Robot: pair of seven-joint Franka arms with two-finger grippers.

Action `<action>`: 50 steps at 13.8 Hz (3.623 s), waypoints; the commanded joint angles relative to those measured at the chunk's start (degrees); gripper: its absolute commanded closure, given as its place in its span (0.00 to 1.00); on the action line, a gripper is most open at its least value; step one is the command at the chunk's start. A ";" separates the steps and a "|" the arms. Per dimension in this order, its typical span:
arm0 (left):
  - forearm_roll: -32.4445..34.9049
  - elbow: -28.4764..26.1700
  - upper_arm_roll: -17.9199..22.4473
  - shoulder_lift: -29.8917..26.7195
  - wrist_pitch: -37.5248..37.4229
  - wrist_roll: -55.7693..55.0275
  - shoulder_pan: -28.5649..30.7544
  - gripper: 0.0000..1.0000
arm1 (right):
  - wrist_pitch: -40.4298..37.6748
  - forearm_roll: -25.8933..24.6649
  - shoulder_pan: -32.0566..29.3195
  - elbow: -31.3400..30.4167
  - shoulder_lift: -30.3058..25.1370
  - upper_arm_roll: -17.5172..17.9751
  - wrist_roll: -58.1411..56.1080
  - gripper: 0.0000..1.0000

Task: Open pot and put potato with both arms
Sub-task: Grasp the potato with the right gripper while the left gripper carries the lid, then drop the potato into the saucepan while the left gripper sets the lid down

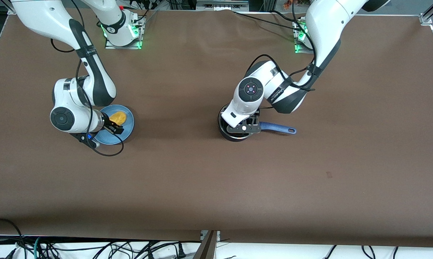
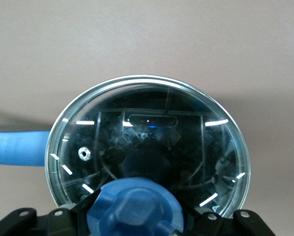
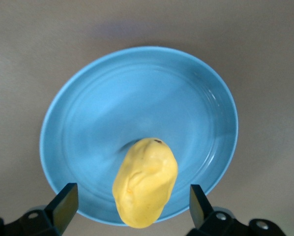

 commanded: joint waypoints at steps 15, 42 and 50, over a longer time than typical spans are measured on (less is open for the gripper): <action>3.74 -22.53 -0.33 -18.81 1.68 37.24 32.74 1.00 | 2.67 3.39 -0.48 -0.94 -0.45 0.28 1.05 0.89; 1.12 4.37 -10.42 -20.48 -21.25 47.71 46.29 0.00 | 13.47 3.21 26.59 36.00 21.60 16.72 12.91 0.63; -3.46 11.10 -12.46 -28.02 -31.67 47.89 45.33 0.00 | -6.60 2.25 21.60 45.37 17.65 16.28 7.59 0.00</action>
